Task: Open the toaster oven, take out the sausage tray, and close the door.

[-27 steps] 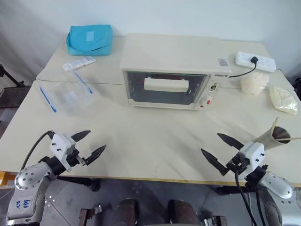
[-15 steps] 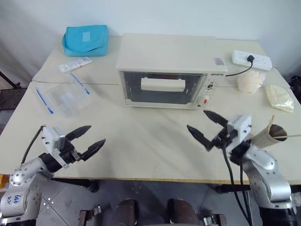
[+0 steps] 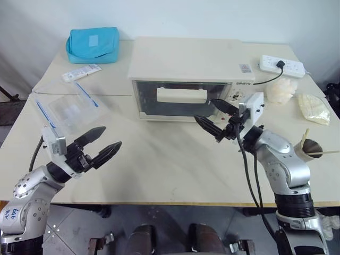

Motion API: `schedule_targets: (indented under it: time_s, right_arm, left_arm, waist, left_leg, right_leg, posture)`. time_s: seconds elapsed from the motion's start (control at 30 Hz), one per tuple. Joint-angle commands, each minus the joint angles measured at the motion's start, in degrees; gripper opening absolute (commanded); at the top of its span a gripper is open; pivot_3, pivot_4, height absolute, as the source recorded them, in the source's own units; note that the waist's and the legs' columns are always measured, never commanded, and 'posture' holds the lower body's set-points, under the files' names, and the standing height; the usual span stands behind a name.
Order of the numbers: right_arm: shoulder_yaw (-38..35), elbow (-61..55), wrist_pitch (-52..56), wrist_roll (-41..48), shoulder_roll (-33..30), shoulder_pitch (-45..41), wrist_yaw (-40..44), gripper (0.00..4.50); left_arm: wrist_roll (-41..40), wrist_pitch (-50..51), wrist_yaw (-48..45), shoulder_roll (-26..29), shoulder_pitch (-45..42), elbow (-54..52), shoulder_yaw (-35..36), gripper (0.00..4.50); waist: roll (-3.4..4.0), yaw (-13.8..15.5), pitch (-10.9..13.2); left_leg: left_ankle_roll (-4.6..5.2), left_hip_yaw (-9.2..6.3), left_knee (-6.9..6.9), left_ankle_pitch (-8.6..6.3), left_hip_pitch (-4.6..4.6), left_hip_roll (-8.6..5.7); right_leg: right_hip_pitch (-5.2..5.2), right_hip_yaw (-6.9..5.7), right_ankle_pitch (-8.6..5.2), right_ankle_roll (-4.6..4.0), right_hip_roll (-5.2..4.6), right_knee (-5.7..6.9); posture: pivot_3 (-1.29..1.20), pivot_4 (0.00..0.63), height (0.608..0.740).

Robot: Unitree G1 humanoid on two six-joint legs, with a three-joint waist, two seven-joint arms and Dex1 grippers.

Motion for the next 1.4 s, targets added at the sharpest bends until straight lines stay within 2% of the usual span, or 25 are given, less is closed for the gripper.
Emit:
schedule_targets:
  time_s: [0.03, 0.23, 0.5, 0.6, 0.7, 0.83, 0.97, 1.0, 1.23, 1.4]
  right_arm:
    - [0.3, -0.2, -1.8, -0.3, 0.6, -2.1, 1.6, 4.50]
    - [2.9, -1.3, -7.3, -1.0, 0.9, -1.8, 8.7, 4.50]
    - [5.1, -1.8, -17.6, -6.0, -2.9, 3.6, 18.1, 4.50]
    - [6.0, -0.4, -22.6, -9.2, -4.6, 6.4, 20.5, 4.50]
    - [6.1, 0.4, -25.6, -10.7, -4.8, 7.8, 20.5, 4.50]
    - [6.2, 1.2, -27.8, -11.9, -4.8, 8.3, 20.4, 4.50]
    - [6.4, 1.5, -28.9, -12.5, -4.9, 8.7, 20.1, 4.50]
    - [6.4, 1.5, -29.2, -12.8, -4.9, 8.8, 20.0, 4.50]
    - [5.2, 0.0, -29.6, -13.7, -5.8, 11.5, 18.0, 4.50]
    - [1.6, -3.2, -30.7, -14.6, -6.9, 19.8, 14.1, 4.50]
  left_arm:
    - [-0.4, -0.3, 0.2, -0.4, -0.1, -2.5, -0.3, 4.47]
    - [-1.0, 0.2, 0.4, -0.5, -0.6, -1.8, -0.5, 4.47]
    - [-2.7, 2.7, -2.3, 1.9, -2.9, 2.0, 0.7, 4.47]
    - [-3.3, 2.3, -4.7, 3.4, -6.9, 5.4, 1.3, 3.88]
    - [-2.7, 1.6, -6.8, 4.0, -15.4, 11.5, 0.0, 2.99]
    - [5.2, -3.5, -7.6, 1.4, -27.7, 22.4, -6.1, 1.72]
    - [10.2, -7.5, -10.2, -1.3, -32.6, 28.5, -10.7, 0.50]
    - [10.9, -8.4, -10.8, -2.1, -33.3, 29.2, -11.6, 0.07]
    - [14.4, -11.7, -12.2, -6.6, -35.6, 32.5, -14.9, 0.03]
    - [18.6, -14.2, -15.8, -6.4, -33.8, 34.6, -18.4, 0.03]
  waist:
    - [0.00, 0.0, 0.0]
    - [0.00, 0.0, 0.0]
    - [0.00, -0.2, 0.0]
    - [-0.02, 0.0, 0.0]
    - [-0.04, 0.2, 0.0]
    - [-0.05, 0.2, 0.0]
    - [-0.05, 0.0, 0.0]
    - [-0.06, -0.1, 0.0]
    - [-0.11, 0.2, 0.1]
    - [-0.11, 0.8, 0.1]
  left_leg:
    - [0.00, 0.04, 0.01, 0.00, -0.02, 0.00]
    - [0.01, 0.26, 0.01, 0.00, -0.07, 0.02]
    - [0.00, 0.61, -0.04, 0.00, -0.10, 0.11]
    - [0.00, 0.62, 0.00, 0.00, -0.11, 0.10]
    - [0.00, 0.62, 0.09, 0.00, -0.11, 0.09]
    - [0.01, 0.59, 0.28, 0.00, -0.15, 0.06]
    - [-0.03, 0.73, 0.25, -0.05, -0.14, -0.01]
    - [-0.05, 0.74, 0.25, -0.07, -0.14, -0.03]
    - [-0.05, 0.73, 0.49, -0.12, -0.19, 0.03]
    - [0.00, 0.72, 0.55, -0.14, -0.18, 0.05]
  right_leg:
    - [-0.05, 0.02, 0.00, 0.00, -0.01, 0.03]
    - [-0.32, 0.03, 0.00, -0.01, -0.04, 0.24]
    - [-0.64, 0.03, 0.01, -0.02, -0.04, 0.40]
    - [-0.64, 0.02, 0.01, -0.03, -0.04, 0.41]
    - [-0.61, 0.01, 0.02, -0.03, -0.05, 0.44]
    - [-0.59, 0.00, 0.03, -0.05, -0.05, 0.54]
    - [-0.63, -0.08, 0.03, -0.05, -0.03, 0.52]
    - [-0.64, -0.15, 0.03, -0.05, -0.02, 0.52]
    - [-0.60, -0.24, 0.03, -0.05, -0.01, 0.55]
    - [-0.57, -0.23, 0.03, -0.05, -0.04, 0.58]
  posture:
    - [0.00, 0.150, 0.740]
    - [0.00, 0.150, 0.740]
    - [0.00, 0.150, 0.740]
    - [0.00, 0.150, 0.740]
    - [0.00, 0.150, 0.740]
    - [0.00, 0.150, 0.740]
    - [0.00, 0.150, 0.740]
    - [0.00, 0.150, 0.740]
    - [0.00, 0.150, 0.740]
    - [0.00, 0.150, 0.740]
